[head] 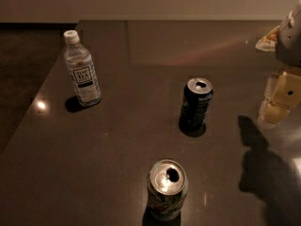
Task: Pick 7up can
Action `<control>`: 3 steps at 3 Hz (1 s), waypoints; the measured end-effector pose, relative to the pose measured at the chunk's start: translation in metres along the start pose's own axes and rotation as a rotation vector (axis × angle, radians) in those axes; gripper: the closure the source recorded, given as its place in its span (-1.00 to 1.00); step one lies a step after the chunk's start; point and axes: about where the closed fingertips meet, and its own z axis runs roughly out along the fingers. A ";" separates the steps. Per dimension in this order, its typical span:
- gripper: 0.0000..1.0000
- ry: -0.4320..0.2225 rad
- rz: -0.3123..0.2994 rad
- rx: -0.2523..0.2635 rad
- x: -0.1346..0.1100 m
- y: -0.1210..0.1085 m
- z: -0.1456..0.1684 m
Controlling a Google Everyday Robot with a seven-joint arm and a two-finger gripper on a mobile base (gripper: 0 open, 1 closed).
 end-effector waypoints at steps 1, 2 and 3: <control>-1.00 0.000 0.000 0.000 0.000 0.000 0.000; -1.00 -0.033 -0.035 -0.026 -0.008 0.013 -0.003; -1.00 -0.104 -0.108 -0.080 -0.023 0.046 -0.005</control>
Offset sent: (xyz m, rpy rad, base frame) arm -0.0360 0.0294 -0.0022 0.0796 0.0581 0.1412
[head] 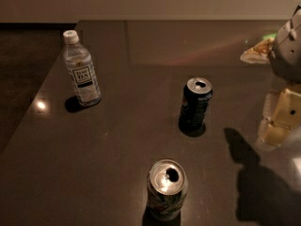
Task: Pick 7up can
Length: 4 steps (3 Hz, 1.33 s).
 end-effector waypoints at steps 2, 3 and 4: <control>-1.00 -0.132 -0.179 -0.135 -0.055 0.066 0.034; -1.00 -0.177 -0.242 -0.192 -0.077 0.092 0.052; -1.00 -0.205 -0.292 -0.245 -0.093 0.116 0.065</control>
Offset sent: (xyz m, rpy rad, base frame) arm -0.0832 0.1136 -0.0618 0.1598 0.1442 0.3746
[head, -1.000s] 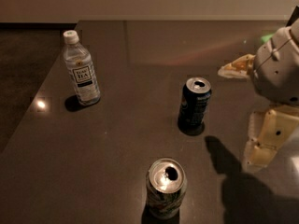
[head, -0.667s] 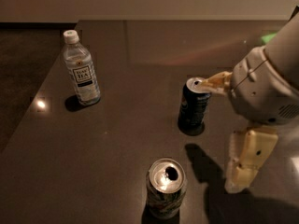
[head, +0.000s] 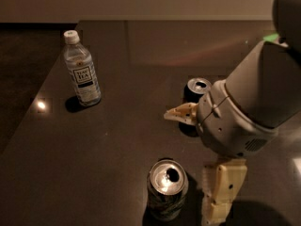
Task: Pick 7up can
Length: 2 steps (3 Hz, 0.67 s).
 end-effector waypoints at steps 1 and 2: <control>-1.00 -0.021 -0.030 -0.042 -0.011 0.011 0.016; -0.71 -0.039 -0.048 -0.082 -0.018 0.017 0.028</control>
Offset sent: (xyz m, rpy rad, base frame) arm -0.0319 0.0318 -0.0340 0.0336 0.1212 0.1189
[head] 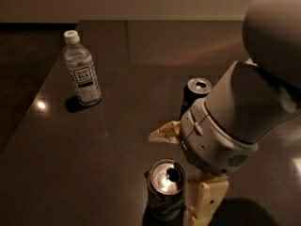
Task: Pick 7up can
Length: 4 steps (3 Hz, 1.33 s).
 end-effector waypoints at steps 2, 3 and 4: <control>0.20 -0.016 0.006 -0.016 -0.007 0.004 0.002; 0.68 -0.028 0.028 0.000 -0.012 -0.002 -0.016; 1.00 -0.050 0.050 0.022 -0.020 -0.015 -0.046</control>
Offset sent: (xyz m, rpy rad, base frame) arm -0.0082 0.0027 0.0005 0.0171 0.0529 -0.0092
